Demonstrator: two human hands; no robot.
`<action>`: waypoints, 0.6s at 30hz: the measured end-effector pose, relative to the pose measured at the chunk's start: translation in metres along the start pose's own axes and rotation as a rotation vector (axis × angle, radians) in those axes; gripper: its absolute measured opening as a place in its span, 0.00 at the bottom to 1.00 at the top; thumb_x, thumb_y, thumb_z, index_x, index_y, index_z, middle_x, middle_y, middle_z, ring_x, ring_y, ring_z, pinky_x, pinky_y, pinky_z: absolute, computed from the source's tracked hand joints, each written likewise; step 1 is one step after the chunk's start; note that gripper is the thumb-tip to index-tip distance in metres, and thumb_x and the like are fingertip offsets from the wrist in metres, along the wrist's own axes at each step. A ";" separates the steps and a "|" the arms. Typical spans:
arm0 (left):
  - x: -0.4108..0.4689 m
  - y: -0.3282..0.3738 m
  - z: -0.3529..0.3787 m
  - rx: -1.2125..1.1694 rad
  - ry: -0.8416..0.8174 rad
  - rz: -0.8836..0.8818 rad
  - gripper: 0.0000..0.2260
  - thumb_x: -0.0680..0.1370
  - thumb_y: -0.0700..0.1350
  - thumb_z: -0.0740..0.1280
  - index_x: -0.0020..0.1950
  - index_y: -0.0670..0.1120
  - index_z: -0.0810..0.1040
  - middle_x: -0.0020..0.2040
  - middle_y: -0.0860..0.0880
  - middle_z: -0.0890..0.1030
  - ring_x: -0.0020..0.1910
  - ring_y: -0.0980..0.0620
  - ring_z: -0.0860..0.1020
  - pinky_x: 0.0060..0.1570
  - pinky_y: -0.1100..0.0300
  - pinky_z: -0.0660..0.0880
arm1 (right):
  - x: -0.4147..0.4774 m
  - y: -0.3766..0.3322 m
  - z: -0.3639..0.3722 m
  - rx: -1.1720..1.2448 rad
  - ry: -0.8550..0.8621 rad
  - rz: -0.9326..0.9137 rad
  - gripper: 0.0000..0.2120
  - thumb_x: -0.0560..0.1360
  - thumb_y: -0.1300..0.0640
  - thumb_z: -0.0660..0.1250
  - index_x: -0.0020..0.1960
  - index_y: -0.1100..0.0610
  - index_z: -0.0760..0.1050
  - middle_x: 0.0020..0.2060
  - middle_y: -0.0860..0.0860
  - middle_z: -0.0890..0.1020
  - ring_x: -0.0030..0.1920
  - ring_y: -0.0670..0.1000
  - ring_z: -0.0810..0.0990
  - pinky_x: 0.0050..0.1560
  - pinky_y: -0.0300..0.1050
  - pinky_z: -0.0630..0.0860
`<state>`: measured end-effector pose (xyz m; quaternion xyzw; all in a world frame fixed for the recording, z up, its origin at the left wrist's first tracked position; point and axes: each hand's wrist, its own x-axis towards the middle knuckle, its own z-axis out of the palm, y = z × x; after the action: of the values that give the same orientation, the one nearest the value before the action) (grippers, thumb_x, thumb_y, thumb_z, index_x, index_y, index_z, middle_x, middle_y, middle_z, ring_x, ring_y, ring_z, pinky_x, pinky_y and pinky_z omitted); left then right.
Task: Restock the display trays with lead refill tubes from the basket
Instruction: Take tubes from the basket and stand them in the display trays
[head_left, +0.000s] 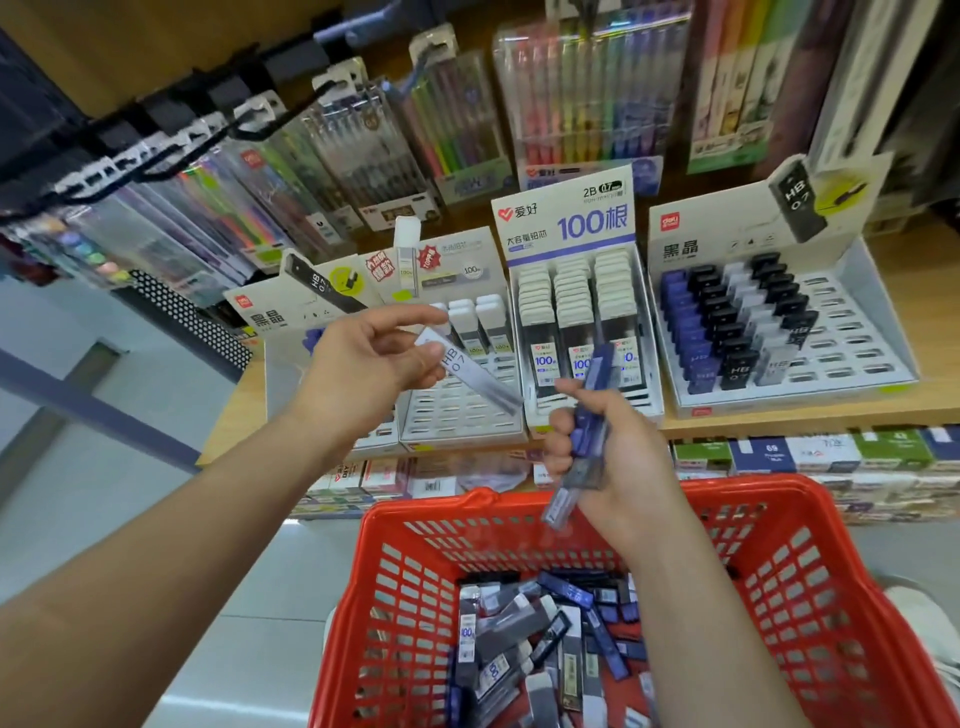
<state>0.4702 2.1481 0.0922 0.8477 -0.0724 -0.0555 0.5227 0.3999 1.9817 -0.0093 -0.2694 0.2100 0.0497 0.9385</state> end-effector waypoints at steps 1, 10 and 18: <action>0.002 0.001 -0.003 0.003 0.009 -0.001 0.10 0.75 0.35 0.69 0.56 0.41 0.80 0.39 0.40 0.82 0.35 0.54 0.82 0.39 0.67 0.78 | 0.001 -0.004 0.001 0.130 -0.023 0.020 0.07 0.79 0.61 0.57 0.53 0.57 0.73 0.30 0.51 0.71 0.27 0.47 0.68 0.25 0.38 0.65; 0.012 -0.001 -0.049 0.084 0.044 -0.048 0.14 0.69 0.49 0.71 0.45 0.39 0.82 0.36 0.42 0.84 0.32 0.51 0.81 0.35 0.64 0.80 | 0.018 -0.010 0.031 0.090 -0.077 0.009 0.09 0.77 0.66 0.53 0.45 0.54 0.67 0.32 0.51 0.69 0.24 0.47 0.65 0.20 0.35 0.60; 0.028 -0.031 -0.130 0.168 0.324 0.013 0.06 0.74 0.45 0.71 0.38 0.45 0.82 0.28 0.47 0.80 0.25 0.55 0.75 0.29 0.66 0.76 | 0.037 0.017 0.091 -0.621 -0.079 0.042 0.10 0.80 0.50 0.64 0.46 0.56 0.76 0.27 0.51 0.73 0.26 0.48 0.71 0.22 0.38 0.60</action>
<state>0.5214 2.2707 0.1225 0.8856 0.0028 0.0914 0.4553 0.4633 2.0434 0.0365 -0.5366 0.1534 0.1412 0.8177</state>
